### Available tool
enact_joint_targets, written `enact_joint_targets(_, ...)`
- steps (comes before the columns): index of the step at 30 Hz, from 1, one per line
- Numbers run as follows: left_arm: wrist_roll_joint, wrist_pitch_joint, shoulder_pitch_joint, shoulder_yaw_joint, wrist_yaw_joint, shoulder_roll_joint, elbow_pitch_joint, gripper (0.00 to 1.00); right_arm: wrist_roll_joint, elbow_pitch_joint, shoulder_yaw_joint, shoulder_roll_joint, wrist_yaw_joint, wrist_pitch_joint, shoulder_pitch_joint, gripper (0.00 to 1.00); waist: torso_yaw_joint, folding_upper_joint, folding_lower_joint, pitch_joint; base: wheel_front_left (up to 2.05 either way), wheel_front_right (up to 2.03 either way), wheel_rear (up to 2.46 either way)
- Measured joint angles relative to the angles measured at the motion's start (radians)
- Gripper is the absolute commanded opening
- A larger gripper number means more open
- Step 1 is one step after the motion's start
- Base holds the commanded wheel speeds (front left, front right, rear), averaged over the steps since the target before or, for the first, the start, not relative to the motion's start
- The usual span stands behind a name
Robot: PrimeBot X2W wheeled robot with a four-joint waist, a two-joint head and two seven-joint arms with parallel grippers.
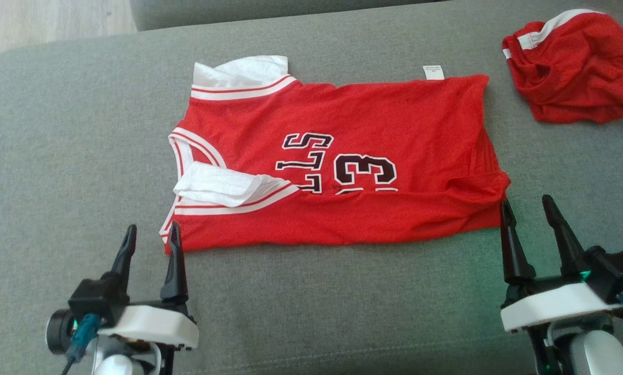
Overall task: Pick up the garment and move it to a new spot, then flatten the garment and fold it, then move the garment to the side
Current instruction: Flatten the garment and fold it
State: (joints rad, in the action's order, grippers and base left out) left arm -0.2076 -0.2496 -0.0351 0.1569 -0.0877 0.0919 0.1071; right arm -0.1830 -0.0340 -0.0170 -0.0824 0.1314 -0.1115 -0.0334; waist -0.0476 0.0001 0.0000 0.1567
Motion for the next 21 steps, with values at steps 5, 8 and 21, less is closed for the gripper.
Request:
enact_joint_targets(5, 0.003, 0.013, 0.005, 0.013, 0.01, 0.0, 0.046, 1.0, -0.003, -0.037, 0.026, 0.0, 0.0, 0.034, 0.002, 1.0, 0.001, 0.0, 0.0, 0.016, 0.0, 0.0, 0.0)
enact_joint_targets(8, -0.012, 0.046, 0.03, 0.024, 0.027, -0.001, 0.089, 1.0, -0.003, -0.09, 0.038, -0.003, 0.0, 0.051, 0.009, 1.0, 0.001, 0.0, 0.0, 0.035, 0.0, 0.0, 0.0)
enact_joint_targets(21, -0.088, 0.153, 0.16, 0.02, 0.053, -0.007, 0.242, 1.0, -0.003, -0.277, 0.05, -0.028, 0.0, 0.132, 0.151, 1.0, 0.004, 0.0, 0.0, 0.127, 0.0, 0.0, 0.0)
